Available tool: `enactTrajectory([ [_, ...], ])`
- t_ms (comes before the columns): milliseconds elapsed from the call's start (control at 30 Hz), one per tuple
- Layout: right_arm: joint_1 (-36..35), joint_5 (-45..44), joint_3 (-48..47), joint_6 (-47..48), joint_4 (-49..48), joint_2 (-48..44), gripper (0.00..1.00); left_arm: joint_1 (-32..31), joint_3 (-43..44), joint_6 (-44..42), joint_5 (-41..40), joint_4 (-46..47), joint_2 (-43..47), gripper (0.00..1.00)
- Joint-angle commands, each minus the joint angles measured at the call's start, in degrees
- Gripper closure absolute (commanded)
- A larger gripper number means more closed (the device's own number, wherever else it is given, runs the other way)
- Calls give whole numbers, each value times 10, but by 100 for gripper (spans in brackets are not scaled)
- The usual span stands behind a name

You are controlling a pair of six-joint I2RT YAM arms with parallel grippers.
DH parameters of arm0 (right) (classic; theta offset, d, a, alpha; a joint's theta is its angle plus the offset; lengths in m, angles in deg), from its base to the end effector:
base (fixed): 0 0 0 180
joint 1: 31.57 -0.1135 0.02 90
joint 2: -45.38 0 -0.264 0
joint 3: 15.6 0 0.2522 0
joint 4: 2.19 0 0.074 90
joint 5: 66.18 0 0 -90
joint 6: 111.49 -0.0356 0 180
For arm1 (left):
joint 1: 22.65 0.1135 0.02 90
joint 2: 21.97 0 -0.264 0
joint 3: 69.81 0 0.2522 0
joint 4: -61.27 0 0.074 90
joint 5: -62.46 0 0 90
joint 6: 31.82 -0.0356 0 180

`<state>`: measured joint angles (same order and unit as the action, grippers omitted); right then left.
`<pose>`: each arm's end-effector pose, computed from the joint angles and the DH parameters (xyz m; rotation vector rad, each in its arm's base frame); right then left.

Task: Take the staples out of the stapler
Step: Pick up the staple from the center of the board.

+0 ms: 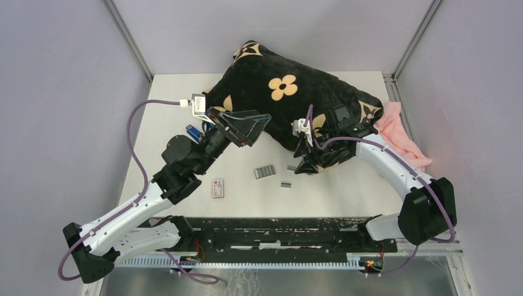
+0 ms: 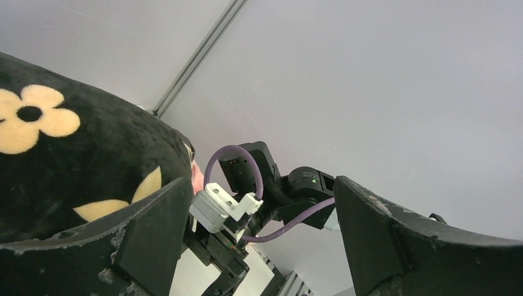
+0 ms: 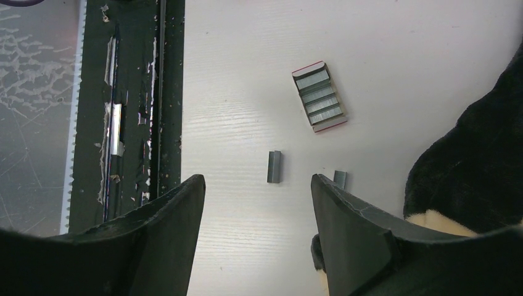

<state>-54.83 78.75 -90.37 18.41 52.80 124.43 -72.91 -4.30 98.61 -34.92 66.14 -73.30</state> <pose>0.2362 0.1332 0.2727 -1.4679 1.7676 1.0794 0.1332 -0.1531 0.4171 -0.0060 1.3493 -1.2805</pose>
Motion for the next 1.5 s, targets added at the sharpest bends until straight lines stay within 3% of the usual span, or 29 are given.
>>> enactTrajectory([
  [0, -2, 9, 4, 0, -12, 0, 30, 0, 11, -22, -8, 34, 3, 8],
  [300, -5, 3, 1, -2, -10, 1, 30, -1, -3, -39, -8, 27, 16, 8],
  [433, -4, -9, -2, -7, -9, 0, 30, -1, -79, -68, -53, 1, 63, 5],
  [567, -4, -32, -4, -23, -17, 1, 30, 0, -176, -106, -34, -37, 122, 5],
  [733, -7, -66, -5, -63, -40, 10, 31, -1, -274, -89, -55, -110, 181, 5],
  [1133, -40, -141, -11, -117, -63, 58, 32, -1, -422, -54, -105, -117, 316, 4],
  [1467, -105, -312, -51, -182, -92, 143, 48, -1, -451, -23, -130, -161, 365, 5],
])
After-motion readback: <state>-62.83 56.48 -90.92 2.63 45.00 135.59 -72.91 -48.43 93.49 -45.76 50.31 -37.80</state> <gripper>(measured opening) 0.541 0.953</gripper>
